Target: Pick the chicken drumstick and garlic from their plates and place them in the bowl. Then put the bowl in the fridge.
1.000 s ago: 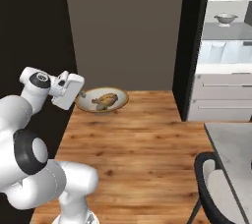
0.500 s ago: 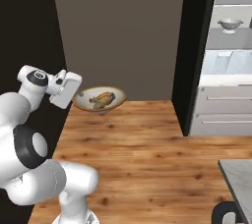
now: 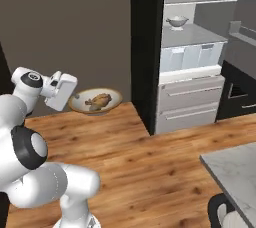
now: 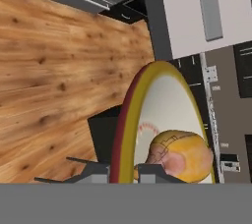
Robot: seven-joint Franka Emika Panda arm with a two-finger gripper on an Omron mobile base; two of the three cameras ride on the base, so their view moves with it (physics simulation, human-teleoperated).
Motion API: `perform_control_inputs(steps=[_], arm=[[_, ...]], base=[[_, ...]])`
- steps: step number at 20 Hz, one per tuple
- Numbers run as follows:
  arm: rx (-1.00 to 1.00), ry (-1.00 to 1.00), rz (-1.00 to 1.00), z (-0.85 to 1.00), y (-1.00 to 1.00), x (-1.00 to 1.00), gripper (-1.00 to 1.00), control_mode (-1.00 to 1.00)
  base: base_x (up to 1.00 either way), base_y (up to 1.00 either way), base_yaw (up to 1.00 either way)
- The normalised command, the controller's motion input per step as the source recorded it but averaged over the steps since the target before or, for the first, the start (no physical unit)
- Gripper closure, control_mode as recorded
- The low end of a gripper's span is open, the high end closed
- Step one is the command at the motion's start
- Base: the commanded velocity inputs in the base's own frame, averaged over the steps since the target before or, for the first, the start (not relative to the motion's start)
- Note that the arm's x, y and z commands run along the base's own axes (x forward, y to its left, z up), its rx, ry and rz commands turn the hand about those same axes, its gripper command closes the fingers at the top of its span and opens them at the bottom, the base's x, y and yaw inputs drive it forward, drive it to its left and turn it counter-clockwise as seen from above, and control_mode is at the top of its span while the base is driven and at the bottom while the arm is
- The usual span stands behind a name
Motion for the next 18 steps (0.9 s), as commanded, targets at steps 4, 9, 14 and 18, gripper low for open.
perform_control_inputs(steps=[4,9,14,18], arm=[[0.00,0.00,0.00,0.00,0.00,0.00,1.00,1.00],[0.00,0.00,0.00,0.00,0.00,0.00,1.00,1.00],[0.00,0.00,0.00,0.00,0.00,0.00,1.00,1.00],[0.00,0.00,0.00,0.00,0.00,0.00,1.00,1.00]], base=[[0.54,0.08,-0.46],[0.54,0.14,-0.48],[0.52,0.17,-0.50],[0.58,0.17,-0.45]])
